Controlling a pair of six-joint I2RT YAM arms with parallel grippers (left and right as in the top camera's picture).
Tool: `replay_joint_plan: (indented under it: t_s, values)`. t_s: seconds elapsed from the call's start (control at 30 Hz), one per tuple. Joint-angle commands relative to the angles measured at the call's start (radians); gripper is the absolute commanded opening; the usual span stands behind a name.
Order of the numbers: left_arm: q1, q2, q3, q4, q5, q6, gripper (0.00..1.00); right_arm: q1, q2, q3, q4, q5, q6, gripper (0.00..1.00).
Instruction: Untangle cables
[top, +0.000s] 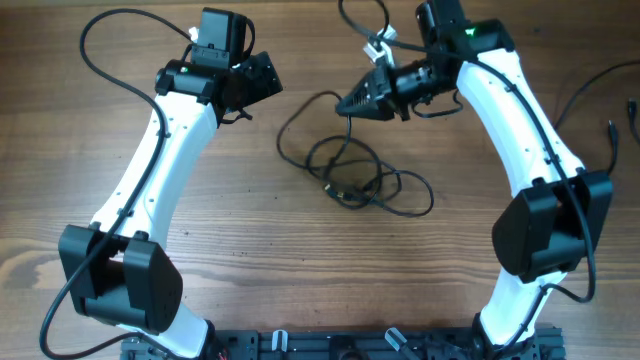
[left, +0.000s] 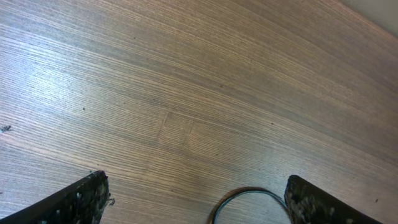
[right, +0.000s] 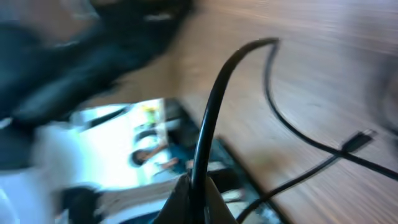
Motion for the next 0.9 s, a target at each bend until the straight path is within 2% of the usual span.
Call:
replay_joint_plan:
  t_s: [0.0,0.13,0.2,0.33,0.43,0.63,0.7,0.73,0.83,0.87]
  values:
    - [0.005,0.002,0.004,0.0,-0.02,-0.006,0.92,-0.053,-0.014,0.007,0.076,-0.248,0.011,0.04]
    - [0.005,0.002,0.004,-0.005,-0.02,-0.006,0.92,-0.102,-0.02,0.007,0.146,0.039,0.147,0.04]
    - [0.005,0.002,0.004,-0.005,-0.02,-0.006,0.92,-0.145,-0.052,0.017,0.162,0.139,0.16,0.05]
    - [0.005,0.002,0.004,-0.005,-0.02,-0.006,0.92,-0.242,-0.176,0.195,0.095,0.398,0.158,0.05]
    - [0.005,0.002,0.004,-0.004,-0.02,-0.006,0.93,-0.255,-0.265,0.323,0.094,0.482,0.144,0.05]
    - [0.005,0.002,0.004,-0.004,-0.02,-0.006,0.93,-0.255,-0.443,0.476,0.23,0.48,0.137,0.05]
    - [0.005,0.002,0.004,-0.004,-0.02,-0.006,0.93,-0.255,-0.5,0.479,0.259,0.459,0.087,0.05]
    - [0.005,0.002,0.004,-0.004,-0.02,-0.006,0.93,-0.254,-0.525,0.479,0.232,0.414,0.014,0.04]
    - [0.005,0.002,0.004,0.002,-0.02,-0.006,0.93,-0.206,-0.517,0.469,0.012,0.417,-0.216,0.04]
    - [0.005,0.002,0.004,0.003,-0.019,-0.006,0.93,-0.191,-0.5,0.459,-0.045,0.438,-0.244,0.05]
